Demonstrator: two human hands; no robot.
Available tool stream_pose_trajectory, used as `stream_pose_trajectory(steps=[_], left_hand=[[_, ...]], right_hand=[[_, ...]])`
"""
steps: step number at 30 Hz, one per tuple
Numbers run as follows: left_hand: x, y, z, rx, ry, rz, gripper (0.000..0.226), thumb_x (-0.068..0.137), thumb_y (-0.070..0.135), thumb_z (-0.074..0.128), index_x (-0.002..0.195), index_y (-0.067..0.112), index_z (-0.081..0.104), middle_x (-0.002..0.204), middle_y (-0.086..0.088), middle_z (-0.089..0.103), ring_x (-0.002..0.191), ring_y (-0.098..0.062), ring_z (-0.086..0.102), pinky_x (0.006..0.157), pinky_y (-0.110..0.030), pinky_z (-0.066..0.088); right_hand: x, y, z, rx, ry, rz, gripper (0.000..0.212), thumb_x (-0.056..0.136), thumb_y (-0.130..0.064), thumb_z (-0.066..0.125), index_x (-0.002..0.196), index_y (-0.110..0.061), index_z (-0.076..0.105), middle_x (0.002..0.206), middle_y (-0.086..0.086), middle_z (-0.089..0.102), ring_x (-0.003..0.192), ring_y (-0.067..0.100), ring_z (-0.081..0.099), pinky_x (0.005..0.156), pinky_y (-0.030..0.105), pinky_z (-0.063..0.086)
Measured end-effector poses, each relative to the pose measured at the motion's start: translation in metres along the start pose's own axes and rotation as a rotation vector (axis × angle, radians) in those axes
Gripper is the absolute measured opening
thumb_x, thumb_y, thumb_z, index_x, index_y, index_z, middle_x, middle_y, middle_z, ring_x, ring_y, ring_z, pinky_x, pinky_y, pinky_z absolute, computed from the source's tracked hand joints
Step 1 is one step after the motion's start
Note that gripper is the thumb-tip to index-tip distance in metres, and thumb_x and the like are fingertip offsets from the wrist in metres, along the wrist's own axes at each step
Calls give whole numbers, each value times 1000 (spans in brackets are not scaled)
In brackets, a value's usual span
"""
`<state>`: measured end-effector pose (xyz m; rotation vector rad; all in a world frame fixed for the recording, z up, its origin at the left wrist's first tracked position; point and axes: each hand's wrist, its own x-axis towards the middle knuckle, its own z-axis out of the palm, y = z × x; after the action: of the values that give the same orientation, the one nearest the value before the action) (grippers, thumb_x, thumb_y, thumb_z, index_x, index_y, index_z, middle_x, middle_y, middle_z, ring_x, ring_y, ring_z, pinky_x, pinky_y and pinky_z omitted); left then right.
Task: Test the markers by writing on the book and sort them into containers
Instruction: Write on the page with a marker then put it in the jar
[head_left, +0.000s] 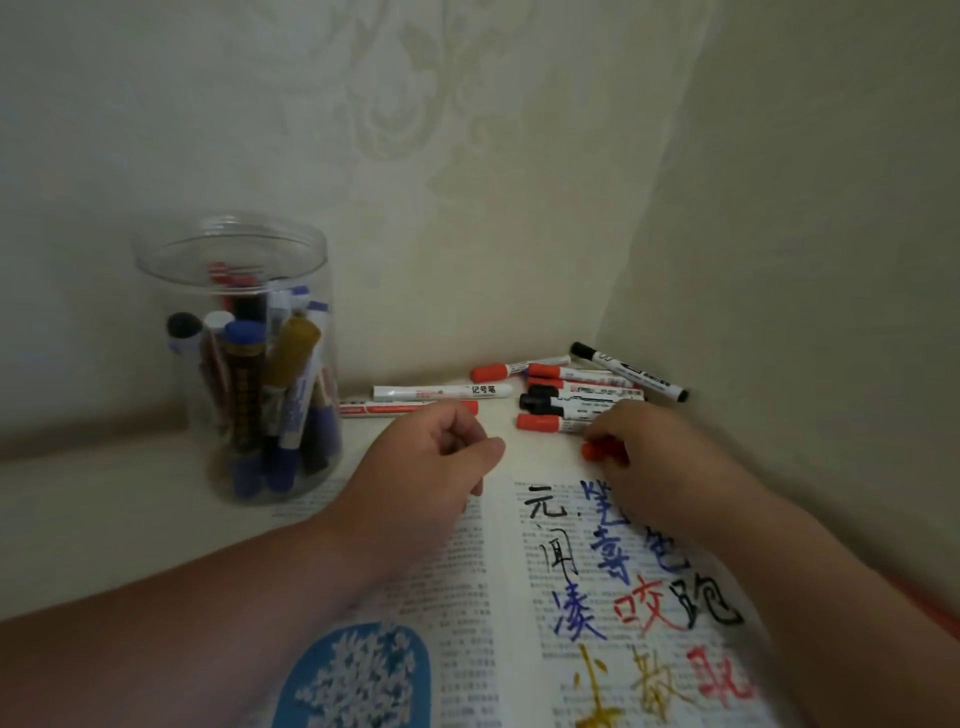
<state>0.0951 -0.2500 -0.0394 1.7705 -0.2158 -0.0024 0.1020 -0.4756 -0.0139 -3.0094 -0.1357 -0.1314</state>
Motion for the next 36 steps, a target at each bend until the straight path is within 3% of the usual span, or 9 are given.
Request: stream_pose_trajectory(steps=[4, 9, 11, 16, 20, 22, 25, 29, 36], left_hand=[[0, 0, -1, 20, -2, 12, 17, 91, 24, 69, 76, 19, 63, 58, 3, 63, 49, -7, 52, 58, -31, 44], [-3, -5, 1, 5, -15, 105, 11, 88, 29, 74, 83, 27, 65, 66, 9, 61, 58, -10, 53, 60, -33, 45], [-7, -4, 1, -78, -53, 146, 14, 87, 41, 73, 94, 33, 64, 77, 9, 62, 64, -13, 54, 60, -30, 47], [-17, 7, 0, -136, -210, 212, 17, 82, 49, 65, 93, 35, 65, 75, 4, 68, 61, -6, 59, 59, -23, 48], [-14, 8, -1, -154, -175, 204, 4, 90, 24, 69, 88, 20, 70, 71, -2, 72, 57, -13, 60, 56, -27, 50], [-13, 9, 0, -144, -152, 206, 5, 90, 14, 70, 89, 19, 70, 76, -1, 74, 62, -13, 63, 60, -26, 53], [-11, 6, -1, -120, -71, 221, 22, 88, 5, 71, 83, 26, 68, 78, -2, 72, 69, -14, 66, 68, -33, 56], [-14, 3, -1, -3, -93, 246, 21, 80, 23, 74, 91, 36, 62, 90, 1, 70, 82, -24, 65, 79, -49, 56], [-23, 9, 3, 412, -169, 411, 24, 100, 41, 49, 124, 43, 52, 97, 18, 62, 95, -2, 59, 76, -16, 44]], right_hand=[[1, 6, 4, -9, 53, -82, 22, 93, -22, 56, 109, -30, 68, 110, -8, 60, 106, 16, 56, 88, 35, 51], [-13, -5, -9, 29, 498, -357, 30, 99, -33, 52, 123, -26, 69, 97, -4, 64, 88, 24, 55, 75, 38, 47], [-20, -15, -15, 25, 539, -466, 36, 101, -40, 48, 131, -29, 65, 96, -8, 68, 83, 23, 54, 75, 41, 45], [-33, -36, -11, 181, 178, -628, 43, 102, -45, 48, 145, -44, 44, 100, -17, 71, 84, 9, 66, 71, 38, 54], [-37, -29, -19, 347, 112, -411, 73, 87, -57, 63, 143, -67, 17, 76, -17, 61, 67, 4, 58, 62, 24, 48], [-40, -20, -27, 403, 76, -327, 77, 85, -42, 74, 142, -61, 26, 79, -13, 63, 66, 9, 60, 60, 27, 49], [-44, -7, -37, 454, 14, -238, 42, 80, -40, 80, 117, -46, 63, 82, -14, 69, 64, 9, 65, 59, 31, 53], [-41, 1, -34, 1083, 75, -162, 22, 69, -34, 82, 83, -18, 75, 57, 9, 62, 44, 23, 48, 45, 28, 40], [-38, -25, -16, 1427, 69, -213, 13, 70, -24, 78, 79, -16, 74, 55, 10, 56, 44, 21, 47, 43, 25, 40]])
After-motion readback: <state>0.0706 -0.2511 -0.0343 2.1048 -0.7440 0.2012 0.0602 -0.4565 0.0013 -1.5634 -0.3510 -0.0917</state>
